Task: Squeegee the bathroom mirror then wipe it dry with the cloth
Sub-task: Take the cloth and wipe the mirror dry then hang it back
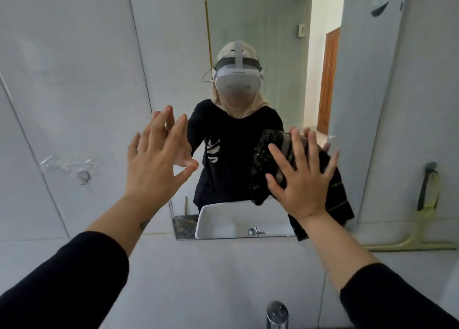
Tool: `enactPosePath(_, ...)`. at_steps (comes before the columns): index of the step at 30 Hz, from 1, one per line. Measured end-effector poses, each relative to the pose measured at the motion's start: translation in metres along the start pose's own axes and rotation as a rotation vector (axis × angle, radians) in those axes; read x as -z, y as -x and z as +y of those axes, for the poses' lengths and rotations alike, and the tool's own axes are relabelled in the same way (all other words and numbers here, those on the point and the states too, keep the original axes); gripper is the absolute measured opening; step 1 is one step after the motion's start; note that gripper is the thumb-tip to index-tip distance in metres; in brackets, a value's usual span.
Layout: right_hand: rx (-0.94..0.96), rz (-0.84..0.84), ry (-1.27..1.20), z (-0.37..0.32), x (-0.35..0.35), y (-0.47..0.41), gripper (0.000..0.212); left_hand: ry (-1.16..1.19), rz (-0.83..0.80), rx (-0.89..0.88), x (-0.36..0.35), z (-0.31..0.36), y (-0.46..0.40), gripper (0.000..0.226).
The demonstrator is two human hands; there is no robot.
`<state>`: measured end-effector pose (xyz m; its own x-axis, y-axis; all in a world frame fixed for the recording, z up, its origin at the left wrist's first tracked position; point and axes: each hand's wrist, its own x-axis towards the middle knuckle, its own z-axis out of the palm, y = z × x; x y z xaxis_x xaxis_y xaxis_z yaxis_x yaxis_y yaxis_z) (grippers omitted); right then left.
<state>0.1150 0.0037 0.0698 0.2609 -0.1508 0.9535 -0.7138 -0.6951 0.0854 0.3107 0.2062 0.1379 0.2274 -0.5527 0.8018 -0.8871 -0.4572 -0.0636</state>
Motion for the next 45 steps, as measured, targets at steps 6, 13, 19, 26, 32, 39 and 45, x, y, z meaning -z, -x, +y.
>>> enactPosePath(6, 0.212, -0.049, -0.031, -0.070, 0.004, -0.032, 0.057, 0.060, 0.041, 0.017, 0.003, -0.009, 0.018, 0.067)
enactPosePath(13, 0.434, -0.048, -0.059, -0.133, -0.010, -0.024, 0.058, 0.087, -0.064, 0.152, -0.015, -0.026, 0.061, 0.069)
enactPosePath(19, 0.591, -0.050, -0.026, -0.136, -0.026, 0.010, 0.059, 0.100, -0.218, 0.182, -0.031, -0.029, 0.087, 0.080)
enactPosePath(26, 0.567, -0.098, 0.004, -0.086, -0.020, 0.025, 0.059, 0.087, -0.296, 0.201, -0.031, -0.020, 0.088, 0.087)
enactPosePath(32, 0.355, -0.111, 0.063, -0.021, -0.008, 0.027, 0.061, 0.107, -0.319, 0.231, -0.032, -0.011, 0.086, 0.097)
enactPosePath(39, 0.010, -0.142, 0.021, 0.054, -0.004, 0.055, 0.066, 0.075, -0.299, 0.245, -0.044, -0.010, 0.086, 0.114)
enactPosePath(45, -0.144, -0.181, -0.026, 0.084, -0.008, 0.089, 0.060, 0.046, -0.273, 0.228, -0.048, -0.012, 0.087, 0.113)
